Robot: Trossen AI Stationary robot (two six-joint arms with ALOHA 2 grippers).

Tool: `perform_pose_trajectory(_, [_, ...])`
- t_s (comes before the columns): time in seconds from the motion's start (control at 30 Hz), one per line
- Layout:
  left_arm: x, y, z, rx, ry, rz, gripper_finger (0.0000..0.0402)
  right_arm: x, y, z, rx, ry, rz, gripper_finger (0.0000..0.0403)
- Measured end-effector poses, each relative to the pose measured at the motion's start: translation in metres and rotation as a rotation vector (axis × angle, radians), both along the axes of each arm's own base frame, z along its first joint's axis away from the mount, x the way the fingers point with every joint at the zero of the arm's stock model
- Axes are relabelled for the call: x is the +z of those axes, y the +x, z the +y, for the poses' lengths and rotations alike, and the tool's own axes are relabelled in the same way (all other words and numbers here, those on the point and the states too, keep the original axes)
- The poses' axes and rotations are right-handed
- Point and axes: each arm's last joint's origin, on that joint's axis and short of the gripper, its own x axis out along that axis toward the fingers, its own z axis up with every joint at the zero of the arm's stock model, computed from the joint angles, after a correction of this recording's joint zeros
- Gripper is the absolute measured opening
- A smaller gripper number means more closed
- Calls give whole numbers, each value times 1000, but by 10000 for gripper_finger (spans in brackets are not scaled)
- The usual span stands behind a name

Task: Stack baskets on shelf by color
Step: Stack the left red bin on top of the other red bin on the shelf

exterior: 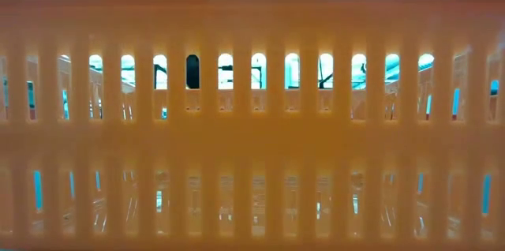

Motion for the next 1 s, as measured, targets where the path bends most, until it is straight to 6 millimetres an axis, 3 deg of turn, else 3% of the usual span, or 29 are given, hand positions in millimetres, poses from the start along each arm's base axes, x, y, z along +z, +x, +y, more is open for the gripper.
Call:
perform_pose_trajectory(0.13, [20, -1, -22, -114, -10, -35, 291, 0, 0, 0, 0, 0, 0, 105])
perform_pose_trajectory(0.27, [29, -2, -58, -413, -192, -37, 268, 0, 0, 0, -3, -6, 4, 105])
perform_pose_trajectory(0.43, [15, -5, -113, -933, -268, 143, 215, 0, 0, 0, -8, -18, 11, 105])
perform_pose_trajectory(0.53, [1, -3, -136, -1096, -219, 213, 190, 0, 0, 0, -6, -23, 14, 105])
perform_pose_trajectory(0.77, [-25, 7, -165, -1275, -124, 276, 175, 0, 1, 0, -5, -22, 16, 105])
perform_pose_trajectory(1.0, [-49, 13, -172, -1380, -82, 417, 175, -1, 2, 0, -5, -23, 24, 105])
